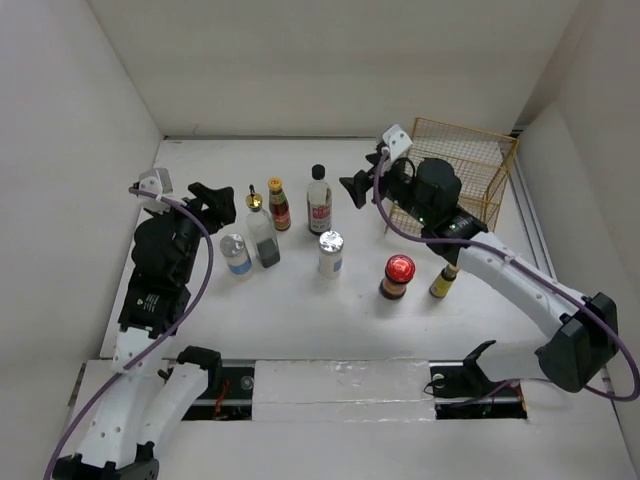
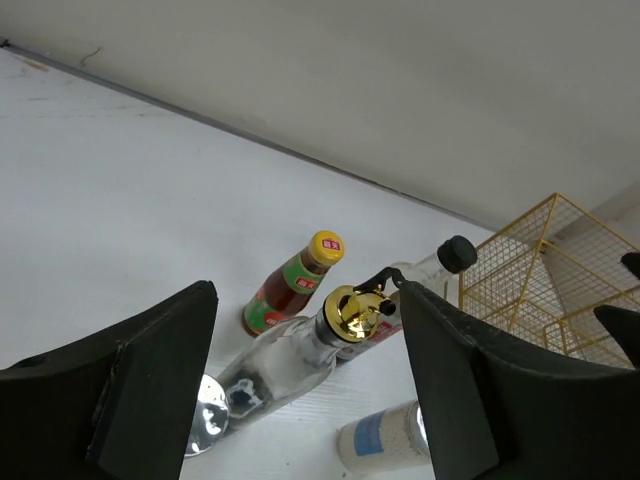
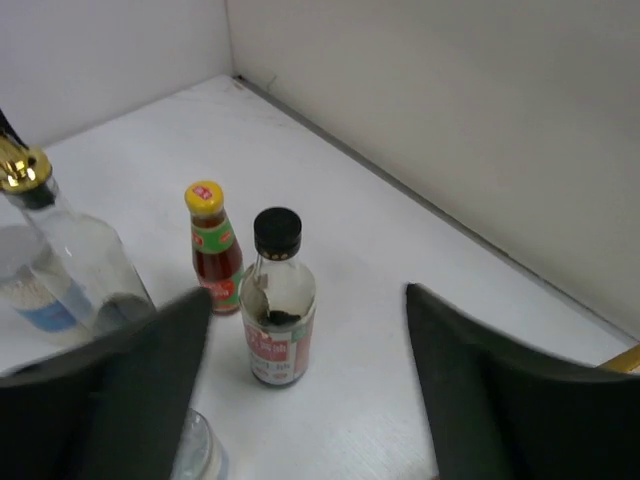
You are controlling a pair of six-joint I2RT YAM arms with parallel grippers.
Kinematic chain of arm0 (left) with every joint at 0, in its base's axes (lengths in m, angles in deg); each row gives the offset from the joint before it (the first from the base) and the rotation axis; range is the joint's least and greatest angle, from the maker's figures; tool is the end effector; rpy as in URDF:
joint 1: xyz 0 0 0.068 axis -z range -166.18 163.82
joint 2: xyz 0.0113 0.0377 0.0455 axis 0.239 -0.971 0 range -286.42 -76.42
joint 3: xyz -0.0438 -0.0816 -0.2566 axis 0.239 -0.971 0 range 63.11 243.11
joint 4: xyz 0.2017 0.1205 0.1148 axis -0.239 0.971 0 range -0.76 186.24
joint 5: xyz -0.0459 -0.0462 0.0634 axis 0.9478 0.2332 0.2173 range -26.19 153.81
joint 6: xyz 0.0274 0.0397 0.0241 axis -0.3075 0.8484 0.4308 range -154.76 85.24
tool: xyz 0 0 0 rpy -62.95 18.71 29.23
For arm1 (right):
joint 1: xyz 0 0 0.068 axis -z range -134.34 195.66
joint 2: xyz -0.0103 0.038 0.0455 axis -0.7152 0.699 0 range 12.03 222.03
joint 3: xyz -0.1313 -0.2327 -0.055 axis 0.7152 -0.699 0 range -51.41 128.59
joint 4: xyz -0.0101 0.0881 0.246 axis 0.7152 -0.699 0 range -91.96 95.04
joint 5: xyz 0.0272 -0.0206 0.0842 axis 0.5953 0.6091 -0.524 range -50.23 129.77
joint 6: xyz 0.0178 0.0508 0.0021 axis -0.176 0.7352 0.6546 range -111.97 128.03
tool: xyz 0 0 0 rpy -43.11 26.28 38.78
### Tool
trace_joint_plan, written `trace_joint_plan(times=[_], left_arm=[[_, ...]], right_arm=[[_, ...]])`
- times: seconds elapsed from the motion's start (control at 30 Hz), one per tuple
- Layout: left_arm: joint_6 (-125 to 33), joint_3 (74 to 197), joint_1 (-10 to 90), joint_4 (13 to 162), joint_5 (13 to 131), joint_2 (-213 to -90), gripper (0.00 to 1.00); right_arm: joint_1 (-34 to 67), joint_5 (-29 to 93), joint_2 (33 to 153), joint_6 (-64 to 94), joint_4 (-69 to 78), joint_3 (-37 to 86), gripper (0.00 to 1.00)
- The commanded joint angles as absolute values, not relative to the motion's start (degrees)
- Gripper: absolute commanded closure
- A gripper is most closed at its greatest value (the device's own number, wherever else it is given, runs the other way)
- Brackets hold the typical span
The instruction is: Organize the condiment bottles
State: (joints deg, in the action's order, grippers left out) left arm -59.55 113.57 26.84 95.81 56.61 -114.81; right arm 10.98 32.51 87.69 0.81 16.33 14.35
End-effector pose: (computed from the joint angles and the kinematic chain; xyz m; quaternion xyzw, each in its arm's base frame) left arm 0.1462 -0.0291 0.3979 -0.1152 0.6627 -0.1994 0.7126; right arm 0.2569 0.1833 0.3889 -0.2916 0.6348 0.2125 0.6833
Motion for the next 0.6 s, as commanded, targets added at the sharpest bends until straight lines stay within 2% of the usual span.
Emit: trace_joint_plan(times=[0.0,0.03,0.07,0.1,0.13,0.17,0.2,0.23,0.27,0.33,0.37,0.4,0.43,0.5,0.53,0.57], left_arm=[[-58.57,112.6,26.74,92.76,59.42,-113.95,0.29],[-58.57,112.59,26.74,92.76,59.42,-113.16,0.29],[-58.57,112.59,26.74,92.24,59.42,-113.15,0.29],[-58.57,111.9,26.74,91.62,59.42,-112.63,0.29],[-58.57,111.89,26.74,91.61,59.42,-112.63,0.35],[-58.57,111.37,26.74,91.61,58.81,-112.63,0.54],[-58.57,111.36,26.74,91.61,58.8,-112.63,0.54],[-58.57,110.75,26.74,91.61,58.8,-112.63,0.68],[-58.57,110.75,26.74,91.61,58.28,-111.93,0.89],[-58.57,110.75,26.74,91.61,57.39,-111.4,0.99],[-58.57,110.75,26.74,91.61,56.35,-111.4,0.99],[-59.1,110.75,26.74,91.61,55.56,-111.4,0.93],[-59.1,110.75,26.74,92.75,55.55,-111.4,0.86],[-59.1,111.27,26.74,92.76,54.24,-110.87,0.67],[-59.1,111.27,26.74,92.76,54.23,-110.17,0.5],[-59.1,110.75,26.74,92.24,54.23,-110.17,0.45]], right_arm=[[9.1,32.66,85.77,1.61,18.66,12.67,0.17],[7.88,32.04,85.77,1.61,18.66,12.67,0.37],[7.17,32.04,85.77,1.61,18.14,12.67,0.77],[6.29,32.04,85.77,1.61,17.53,12.67,0.92],[5.5,32.73,85.77,1.61,17.0,12.67,1.0],[3.92,32.74,86.56,0.31,16.3,13.36,1.0],[3.04,32.74,87.09,0.3,16.29,14.07,1.0],[2.25,32.74,87.7,-1.1,15.68,14.07,1.0],[0.85,33.26,88.4,-1.11,15.67,14.77,1.0],[-0.04,33.88,90.69,-1.63,14.89,16.35,1.0],[-0.05,32.58,91.39,-1.64,14.88,16.36,0.97],[-0.66,31.61,92.01,-1.64,14.88,16.97,0.69],[-1.27,30.64,93.32,-2.16,14.88,16.97,0.54],[-2.59,30.11,93.86,-2.69,14.88,17.59,0.34],[-3.12,30.1,94.47,-2.69,14.88,17.59,0.23],[-3.12,30.1,95.26,-3.48,14.88,17.59,0.2]])
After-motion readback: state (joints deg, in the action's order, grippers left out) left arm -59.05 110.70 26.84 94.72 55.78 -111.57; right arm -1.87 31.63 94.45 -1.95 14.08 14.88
